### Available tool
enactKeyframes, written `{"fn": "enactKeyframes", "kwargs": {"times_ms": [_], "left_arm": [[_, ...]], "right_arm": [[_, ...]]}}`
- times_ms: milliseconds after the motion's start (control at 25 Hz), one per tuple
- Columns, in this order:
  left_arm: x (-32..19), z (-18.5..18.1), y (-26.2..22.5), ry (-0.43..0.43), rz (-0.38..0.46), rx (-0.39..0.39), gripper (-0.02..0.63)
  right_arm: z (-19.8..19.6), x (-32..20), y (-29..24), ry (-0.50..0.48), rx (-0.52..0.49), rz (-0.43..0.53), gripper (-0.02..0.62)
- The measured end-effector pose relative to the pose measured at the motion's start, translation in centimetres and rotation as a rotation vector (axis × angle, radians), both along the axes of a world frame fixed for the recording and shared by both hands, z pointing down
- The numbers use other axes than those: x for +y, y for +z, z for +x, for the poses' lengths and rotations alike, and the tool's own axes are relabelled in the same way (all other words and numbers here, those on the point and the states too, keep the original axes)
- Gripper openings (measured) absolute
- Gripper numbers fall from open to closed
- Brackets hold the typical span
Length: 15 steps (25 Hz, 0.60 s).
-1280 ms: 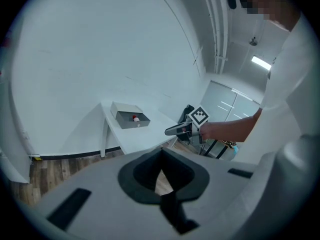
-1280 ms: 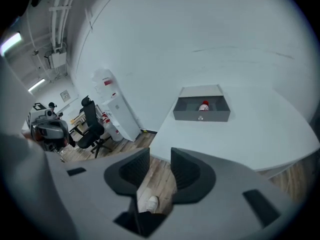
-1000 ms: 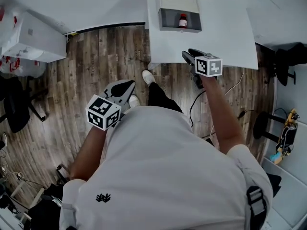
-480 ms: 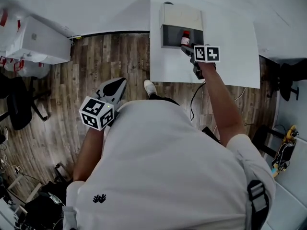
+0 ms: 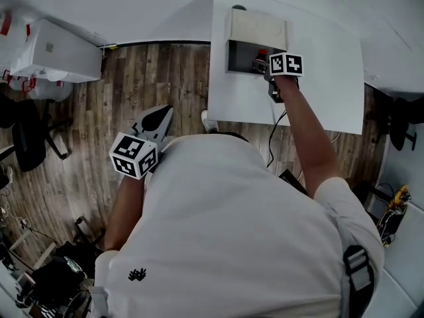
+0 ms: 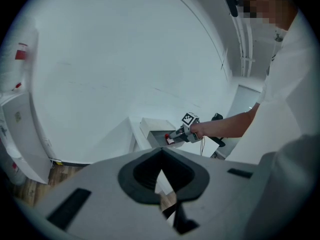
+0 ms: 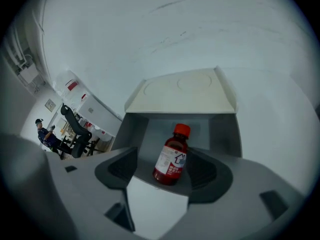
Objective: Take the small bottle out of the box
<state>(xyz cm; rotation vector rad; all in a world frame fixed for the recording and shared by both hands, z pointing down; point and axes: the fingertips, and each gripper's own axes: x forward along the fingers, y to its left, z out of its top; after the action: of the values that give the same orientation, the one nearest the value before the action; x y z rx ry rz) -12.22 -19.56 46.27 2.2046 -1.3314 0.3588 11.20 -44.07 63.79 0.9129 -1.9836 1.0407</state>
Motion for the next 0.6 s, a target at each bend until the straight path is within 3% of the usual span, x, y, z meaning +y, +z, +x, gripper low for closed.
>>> {"fn": "enactKeyframes", "kwargs": {"times_ms": [600], "left_arm": [[0.7, -1.6, 1.2, -0.095, -0.03, 0.011, 0.006]], "right_arm": [[1.1, -1.2, 5.0, -0.028, 0.205, -0.15, 0.296]]}}
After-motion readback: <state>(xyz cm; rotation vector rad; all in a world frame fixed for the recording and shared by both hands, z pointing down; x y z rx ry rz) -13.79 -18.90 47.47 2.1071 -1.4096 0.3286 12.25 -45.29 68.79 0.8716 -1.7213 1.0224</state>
